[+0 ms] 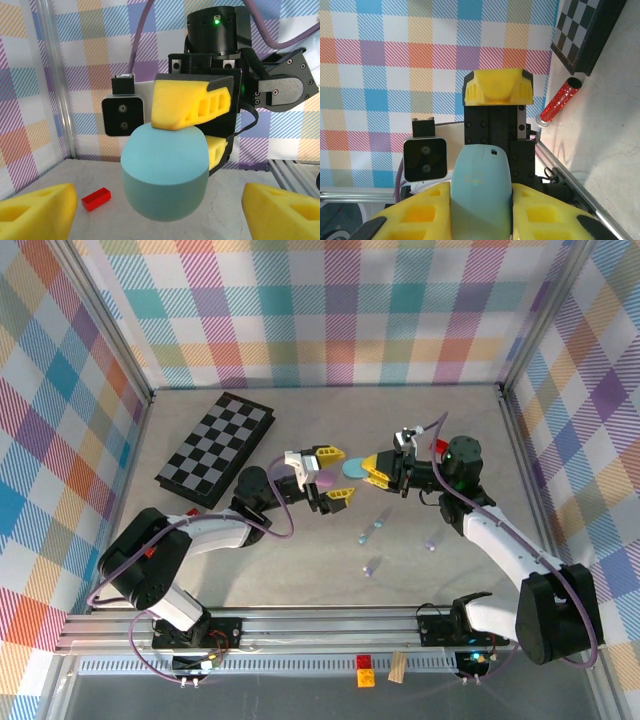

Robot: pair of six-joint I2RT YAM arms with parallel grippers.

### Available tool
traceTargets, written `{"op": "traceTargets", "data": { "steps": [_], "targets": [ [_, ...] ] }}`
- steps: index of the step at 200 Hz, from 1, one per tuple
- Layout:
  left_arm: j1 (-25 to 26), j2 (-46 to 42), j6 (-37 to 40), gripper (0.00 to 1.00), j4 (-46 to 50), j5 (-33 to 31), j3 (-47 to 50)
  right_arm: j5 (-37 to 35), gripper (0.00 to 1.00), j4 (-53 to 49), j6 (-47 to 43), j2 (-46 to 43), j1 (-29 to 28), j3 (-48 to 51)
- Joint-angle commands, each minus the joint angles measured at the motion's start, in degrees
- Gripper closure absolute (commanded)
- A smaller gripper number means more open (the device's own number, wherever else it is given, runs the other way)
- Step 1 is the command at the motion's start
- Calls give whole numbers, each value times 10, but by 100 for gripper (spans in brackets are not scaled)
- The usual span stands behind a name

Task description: Insert wireless bluetooth earbuds into charging case

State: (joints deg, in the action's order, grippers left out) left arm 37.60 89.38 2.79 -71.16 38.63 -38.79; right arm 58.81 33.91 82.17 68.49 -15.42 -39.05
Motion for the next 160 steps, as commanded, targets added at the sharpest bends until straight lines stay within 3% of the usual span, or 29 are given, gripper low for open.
{"op": "traceTargets", "data": {
  "steps": [1, 42, 160],
  "targets": [
    [-2, 7, 6, 18, -48, 36, -21, 3, 90, 74, 50, -14, 2, 10],
    [4, 26, -4, 31, -48, 51, -43, 4, 90, 89, 62, -19, 3, 12],
    [15, 39, -11, 49, -48, 64, -64, 7, 90, 57, 37, -29, 2, 11]
  ]
}}
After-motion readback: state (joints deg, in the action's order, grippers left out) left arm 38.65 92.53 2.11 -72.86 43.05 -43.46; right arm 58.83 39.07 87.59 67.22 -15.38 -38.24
